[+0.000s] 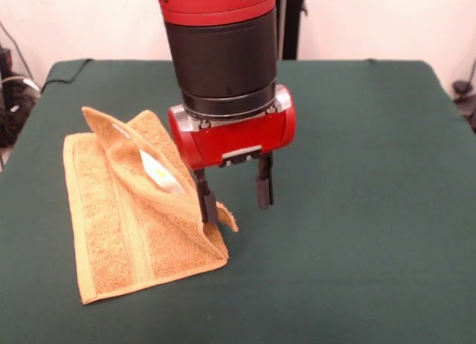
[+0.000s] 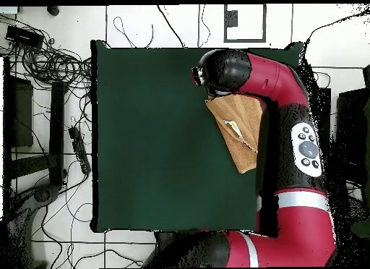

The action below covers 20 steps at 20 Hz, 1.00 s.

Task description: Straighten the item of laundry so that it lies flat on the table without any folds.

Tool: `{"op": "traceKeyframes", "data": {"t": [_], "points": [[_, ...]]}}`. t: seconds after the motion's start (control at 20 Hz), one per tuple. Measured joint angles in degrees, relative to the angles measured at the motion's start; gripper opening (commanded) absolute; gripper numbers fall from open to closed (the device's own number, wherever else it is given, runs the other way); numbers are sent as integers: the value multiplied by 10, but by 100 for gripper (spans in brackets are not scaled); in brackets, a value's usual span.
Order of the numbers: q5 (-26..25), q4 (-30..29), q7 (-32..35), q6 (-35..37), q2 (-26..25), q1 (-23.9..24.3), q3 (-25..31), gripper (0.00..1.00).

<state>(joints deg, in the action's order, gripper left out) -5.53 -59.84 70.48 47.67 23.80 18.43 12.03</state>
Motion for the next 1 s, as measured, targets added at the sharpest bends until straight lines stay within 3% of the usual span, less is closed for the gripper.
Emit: {"op": "traceKeyframes", "data": {"t": [1.0], "points": [[-114, -24, 0, -2, 105, 9, 12, 100]]}}
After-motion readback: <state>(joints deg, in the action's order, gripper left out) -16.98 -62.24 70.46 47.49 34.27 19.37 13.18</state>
